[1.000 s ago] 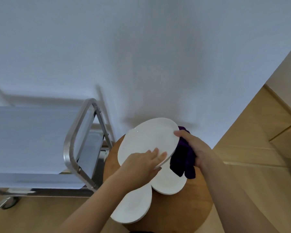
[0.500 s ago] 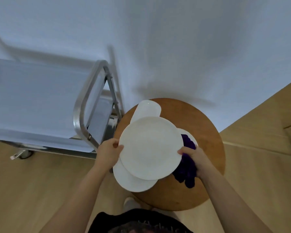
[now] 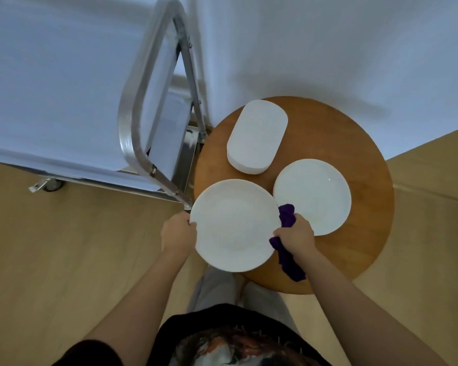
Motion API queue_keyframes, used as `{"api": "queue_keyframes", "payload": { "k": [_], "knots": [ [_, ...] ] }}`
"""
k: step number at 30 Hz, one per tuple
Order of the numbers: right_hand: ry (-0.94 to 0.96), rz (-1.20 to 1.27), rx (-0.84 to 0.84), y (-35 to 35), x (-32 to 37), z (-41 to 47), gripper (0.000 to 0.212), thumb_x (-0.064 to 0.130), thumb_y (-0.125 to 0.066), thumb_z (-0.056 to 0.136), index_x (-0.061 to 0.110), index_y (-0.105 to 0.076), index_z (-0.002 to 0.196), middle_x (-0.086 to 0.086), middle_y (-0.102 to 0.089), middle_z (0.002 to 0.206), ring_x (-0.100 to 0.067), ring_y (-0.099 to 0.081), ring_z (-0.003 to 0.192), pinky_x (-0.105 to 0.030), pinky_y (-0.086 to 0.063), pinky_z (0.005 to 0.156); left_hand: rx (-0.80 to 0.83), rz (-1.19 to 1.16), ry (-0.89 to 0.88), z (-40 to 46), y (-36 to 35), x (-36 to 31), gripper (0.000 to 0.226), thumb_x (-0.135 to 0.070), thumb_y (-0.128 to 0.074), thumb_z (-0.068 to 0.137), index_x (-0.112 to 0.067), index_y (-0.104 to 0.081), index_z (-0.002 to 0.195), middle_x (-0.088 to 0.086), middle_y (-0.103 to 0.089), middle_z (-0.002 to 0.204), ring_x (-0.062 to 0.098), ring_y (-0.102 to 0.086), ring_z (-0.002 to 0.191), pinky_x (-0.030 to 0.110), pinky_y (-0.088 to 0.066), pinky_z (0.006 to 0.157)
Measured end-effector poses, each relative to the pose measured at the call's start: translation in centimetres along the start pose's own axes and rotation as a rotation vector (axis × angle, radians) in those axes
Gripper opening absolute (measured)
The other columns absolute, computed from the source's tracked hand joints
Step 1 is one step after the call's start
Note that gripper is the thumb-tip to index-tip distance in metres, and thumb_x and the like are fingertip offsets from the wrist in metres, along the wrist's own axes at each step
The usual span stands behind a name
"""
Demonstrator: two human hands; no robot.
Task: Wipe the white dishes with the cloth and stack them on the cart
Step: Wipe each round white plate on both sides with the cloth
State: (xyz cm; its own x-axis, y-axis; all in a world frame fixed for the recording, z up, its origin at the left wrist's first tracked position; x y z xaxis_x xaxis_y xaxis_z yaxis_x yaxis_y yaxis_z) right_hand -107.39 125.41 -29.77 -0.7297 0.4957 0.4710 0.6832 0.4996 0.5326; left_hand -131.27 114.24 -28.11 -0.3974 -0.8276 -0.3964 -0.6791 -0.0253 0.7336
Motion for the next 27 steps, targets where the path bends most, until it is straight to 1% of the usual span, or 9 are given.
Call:
{"api": "queue_keyframes", "payload": {
  "k": [5, 8, 10, 12, 15, 18, 20, 24, 27],
  "knots": [
    [0.025, -0.142, -0.067, 0.1, 0.4, 0.7, 0.024, 0.009, -0.061, 0.081, 0.017, -0.047, 0.099, 0.0, -0.054, 0.088, -0.015, -0.054, 0.077, -0.021, -0.039, 0.054, -0.001, -0.022, -0.016, 0.8, -1.4, 0.3, 0.026, -0.01, -0.051, 0.092, -0.009, -0.055, 0.067, 0.002, -0.05, 0.06, 0.011, -0.044, 0.052, 0.021, -0.032, 0.047],
    [0.001, -0.153, -0.088, 0.9, 0.4, 0.6, 0.022, 0.01, -0.063, 0.08, 0.016, -0.047, 0.095, 0.0, -0.053, 0.083, -0.015, -0.054, 0.074, -0.022, -0.041, 0.056, 0.023, 0.009, -0.016, 0.9, -2.2, 0.4, 0.024, -0.013, -0.054, 0.093, -0.009, -0.056, 0.07, 0.002, -0.051, 0.063, 0.009, -0.045, 0.054, 0.018, -0.033, 0.049],
    [-0.004, -0.093, -0.117, 1.8, 0.2, 0.3, 0.017, 0.011, -0.063, 0.08, 0.017, -0.048, 0.085, 0.0, -0.054, 0.078, -0.014, -0.054, 0.07, -0.023, -0.041, 0.056, 0.051, 0.055, 0.004, 1.3, -2.6, 0.3, 0.016, -0.015, -0.054, 0.094, -0.003, -0.062, 0.085, 0.008, -0.06, 0.077, 0.015, -0.054, 0.064, 0.023, -0.043, 0.056],
    [0.024, 0.004, -0.162, 2.8, 0.2, -0.1, 0.021, 0.011, -0.063, 0.082, 0.023, -0.045, 0.078, 0.001, -0.055, 0.074, -0.013, -0.054, 0.066, -0.02, -0.039, 0.051, 0.107, 0.122, 0.025, 1.8, -2.8, -0.1, 0.016, -0.013, -0.051, 0.094, -0.002, -0.062, 0.095, 0.014, -0.063, 0.092, 0.024, -0.061, 0.08, 0.032, -0.05, 0.068],
    [0.056, 0.133, -0.197, 4.4, 0.4, -0.4, 0.016, 0.012, -0.063, 0.082, 0.02, -0.05, 0.088, 0.003, -0.056, 0.076, -0.01, -0.055, 0.066, -0.017, -0.038, 0.049, 0.133, 0.292, -0.01, 2.0, -2.5, -2.3, 0.023, -0.013, -0.047, 0.093, -0.001, -0.057, 0.11, 0.018, -0.057, 0.113, 0.028, -0.057, 0.098, 0.037, -0.051, 0.084],
    [0.055, 0.212, -0.204, 5.9, 0.4, -0.1, 0.021, 0.012, -0.064, 0.083, 0.019, -0.051, 0.097, 0.005, -0.056, 0.079, -0.008, -0.053, 0.068, -0.016, -0.036, 0.049, -0.026, 0.335, -0.207, 1.3, -2.4, -7.5, 0.039, -0.027, -0.052, 0.093, -0.008, -0.05, 0.127, 0.013, -0.053, 0.122, 0.026, -0.052, 0.11, 0.037, -0.047, 0.091],
    [0.04, 0.271, -0.188, 6.5, 0.2, 0.4, 0.022, 0.012, -0.064, 0.083, 0.018, -0.051, 0.099, 0.002, -0.058, 0.083, -0.009, -0.054, 0.071, -0.017, -0.038, 0.05, -0.052, 0.316, -0.354, 1.1, -3.5, -11.8, 0.037, -0.032, -0.05, 0.096, -0.013, -0.054, 0.128, 0.009, -0.059, 0.122, 0.024, -0.055, 0.112, 0.037, -0.045, 0.096],
    [-0.002, 0.382, -0.163, 7.3, -0.3, 2.1, 0.028, 0.012, -0.066, 0.082, 0.014, -0.053, 0.108, -0.004, -0.06, 0.094, -0.017, -0.058, 0.081, -0.022, -0.044, 0.057, -0.002, 0.422, -0.551, 2.3, -7.8, -18.5, 0.023, -0.03, -0.048, 0.098, -0.012, -0.062, 0.102, 0.005, -0.067, 0.099, 0.019, -0.062, 0.088, 0.03, -0.049, 0.08],
    [-0.019, 0.448, -0.149, 7.9, -0.8, 3.7, 0.029, 0.013, -0.067, 0.081, 0.016, -0.054, 0.107, -0.002, -0.061, 0.091, -0.017, -0.06, 0.079, -0.024, -0.046, 0.058, 0.031, 0.565, -0.565, 4.3, -11.0, -20.6, 0.019, -0.027, -0.05, 0.098, -0.011, -0.06, 0.103, 0.005, -0.065, 0.099, 0.019, -0.062, 0.089, 0.025, -0.045, 0.072]
  ]
}}
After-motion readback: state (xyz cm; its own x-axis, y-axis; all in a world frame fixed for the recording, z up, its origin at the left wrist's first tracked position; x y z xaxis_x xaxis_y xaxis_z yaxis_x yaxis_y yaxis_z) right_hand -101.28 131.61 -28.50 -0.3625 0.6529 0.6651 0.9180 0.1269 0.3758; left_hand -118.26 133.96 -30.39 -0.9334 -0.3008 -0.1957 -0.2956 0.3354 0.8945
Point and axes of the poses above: each hand's wrist, its own z-axis towards the middle knuckle, its own y-axis out of the back of the hand, x = y × z, the point moved 4 cm from there along z, towards the middle knuckle
